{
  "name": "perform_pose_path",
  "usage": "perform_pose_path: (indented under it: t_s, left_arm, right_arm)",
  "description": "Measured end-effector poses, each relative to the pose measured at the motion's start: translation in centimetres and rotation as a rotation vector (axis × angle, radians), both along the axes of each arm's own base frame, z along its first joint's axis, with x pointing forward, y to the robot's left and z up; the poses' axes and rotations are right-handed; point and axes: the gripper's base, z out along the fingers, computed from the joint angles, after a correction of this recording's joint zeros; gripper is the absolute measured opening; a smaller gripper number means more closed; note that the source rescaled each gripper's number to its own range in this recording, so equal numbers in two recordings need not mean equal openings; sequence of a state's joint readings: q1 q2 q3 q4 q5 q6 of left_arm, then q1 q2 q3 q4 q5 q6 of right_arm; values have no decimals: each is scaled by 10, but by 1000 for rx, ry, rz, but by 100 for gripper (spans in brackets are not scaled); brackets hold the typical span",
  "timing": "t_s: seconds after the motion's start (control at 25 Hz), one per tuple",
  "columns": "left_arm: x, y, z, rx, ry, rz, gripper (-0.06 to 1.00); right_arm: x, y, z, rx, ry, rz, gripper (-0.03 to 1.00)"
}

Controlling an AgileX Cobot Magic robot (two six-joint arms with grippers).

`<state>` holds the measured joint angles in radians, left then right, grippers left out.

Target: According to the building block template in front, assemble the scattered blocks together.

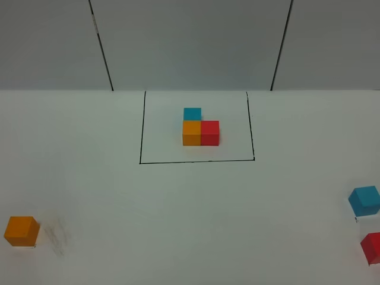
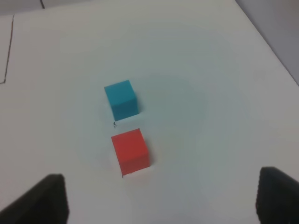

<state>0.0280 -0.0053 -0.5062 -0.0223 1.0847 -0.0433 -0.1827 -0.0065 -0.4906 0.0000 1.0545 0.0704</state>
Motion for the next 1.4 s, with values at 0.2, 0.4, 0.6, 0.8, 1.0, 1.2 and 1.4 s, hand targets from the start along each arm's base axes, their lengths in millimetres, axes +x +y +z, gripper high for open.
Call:
perform_pose_path:
  t_s: [0.2,0.4,0.6,0.8,1.0,1.2,1.4]
  left_arm:
    - [0,0,0,0,0,0,30]
    - [0,0,0,0,0,0,30]
    - [0,0,0,0,0,0,30]
    - [0,0,0,0,0,0,30]
    - [0,0,0,2,0,1,30]
    - [8,4,0,30,59,26,30]
    - [34,10,-1,56,238,80,30]
  right_arm:
    - [0,0,0,0,0,0,66]
    - [0,0,0,0,0,0,66]
    - [0,0,0,0,0,0,66]
    - [0,0,0,0,0,0,66]
    - [0,0,0,0,0,0,66]
    - [0,0,0,0,0,0,66]
    - [0,0,0,0,0,0,66]
